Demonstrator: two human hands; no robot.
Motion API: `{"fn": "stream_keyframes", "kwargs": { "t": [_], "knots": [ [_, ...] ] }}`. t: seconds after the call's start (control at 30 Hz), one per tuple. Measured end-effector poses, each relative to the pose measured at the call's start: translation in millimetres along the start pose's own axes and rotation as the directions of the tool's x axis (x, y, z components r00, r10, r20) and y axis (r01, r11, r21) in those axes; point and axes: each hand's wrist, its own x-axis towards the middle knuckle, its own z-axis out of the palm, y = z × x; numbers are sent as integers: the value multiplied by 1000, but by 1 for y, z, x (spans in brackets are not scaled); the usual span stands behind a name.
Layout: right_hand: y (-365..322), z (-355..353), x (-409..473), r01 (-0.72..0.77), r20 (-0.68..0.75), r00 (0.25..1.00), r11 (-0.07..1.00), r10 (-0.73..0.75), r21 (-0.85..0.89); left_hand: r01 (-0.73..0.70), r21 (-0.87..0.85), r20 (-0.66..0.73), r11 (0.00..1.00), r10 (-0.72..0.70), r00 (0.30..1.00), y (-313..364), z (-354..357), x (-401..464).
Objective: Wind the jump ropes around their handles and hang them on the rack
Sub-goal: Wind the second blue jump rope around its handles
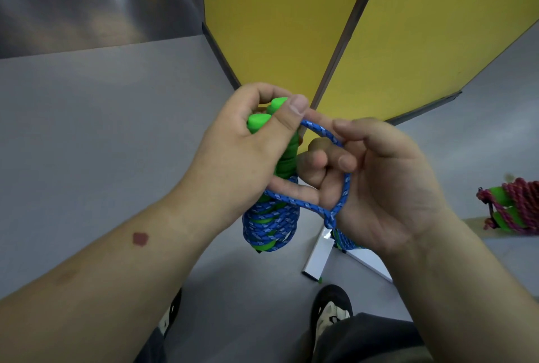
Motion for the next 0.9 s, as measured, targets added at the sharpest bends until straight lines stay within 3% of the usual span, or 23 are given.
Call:
{"fn": "stream_keyframes", "kwargs": {
  "t": [0.1, 0.3, 0.4, 0.47, 0.67, 0.9],
  "knots": [
    [2, -2, 2, -36, -66, 998, 984, 24, -176, -44, 96, -96, 994, 53, 994, 1, -6, 7],
    [-9, -12, 2, -14, -62, 998, 861, -21, -509, 26, -51, -144, 998, -33, 989, 6, -9, 12],
    [-13, -16, -1, 133, 39, 984, 571, -174, -810, 67, -88, -148, 994, -79, 986, 6, -11, 14],
    [-14, -14, -7, 200, 119, 964, 354, -238, -914, 75, -85, -156, 994, -88, 984, 5, -13, 16],
    [-18, -11, -23, 260, 310, 935, -258, -175, -930, 84, -20, -159, 996, -86, 984, -1, -11, 17],
    [-18, -20, -26, 127, 203, 977, -571, -70, -811, 128, 48, -144, 991, -120, 982, -18, 13, 21]
  ]
}}
